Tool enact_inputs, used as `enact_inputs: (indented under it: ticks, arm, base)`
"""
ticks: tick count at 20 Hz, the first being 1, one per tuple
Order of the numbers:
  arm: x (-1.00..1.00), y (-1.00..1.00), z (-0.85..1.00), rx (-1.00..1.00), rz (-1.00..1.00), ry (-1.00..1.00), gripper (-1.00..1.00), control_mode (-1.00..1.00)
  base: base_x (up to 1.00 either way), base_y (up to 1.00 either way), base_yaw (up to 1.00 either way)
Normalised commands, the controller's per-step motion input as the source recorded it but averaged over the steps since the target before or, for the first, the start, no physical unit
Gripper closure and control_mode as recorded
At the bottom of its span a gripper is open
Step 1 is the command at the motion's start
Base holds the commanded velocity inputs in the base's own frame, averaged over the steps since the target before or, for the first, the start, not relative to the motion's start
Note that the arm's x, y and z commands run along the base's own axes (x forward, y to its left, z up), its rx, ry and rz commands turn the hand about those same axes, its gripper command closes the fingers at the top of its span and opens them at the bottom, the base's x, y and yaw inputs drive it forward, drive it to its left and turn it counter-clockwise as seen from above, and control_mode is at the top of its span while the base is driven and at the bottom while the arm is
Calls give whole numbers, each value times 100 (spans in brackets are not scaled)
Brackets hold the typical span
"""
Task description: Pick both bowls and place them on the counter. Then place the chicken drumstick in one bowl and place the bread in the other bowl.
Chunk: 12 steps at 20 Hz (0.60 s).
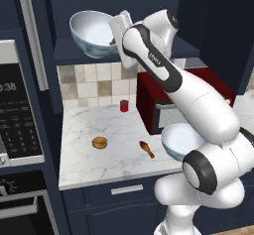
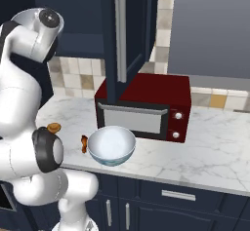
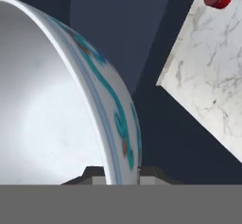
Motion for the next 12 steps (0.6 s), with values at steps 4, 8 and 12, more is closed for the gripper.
enact_inputs:
  ticks: [4, 8, 12]
  arm:
    - [-78, -26, 6, 3, -11, 0, 100, -100]
    - [-81, -40, 6, 7, -6, 0, 100, -100]
    - [-82, -36, 0, 9, -4, 6, 100, -100]
  base:
    - [0, 0, 0]
    - [0, 0, 0]
    - [0, 0, 0]
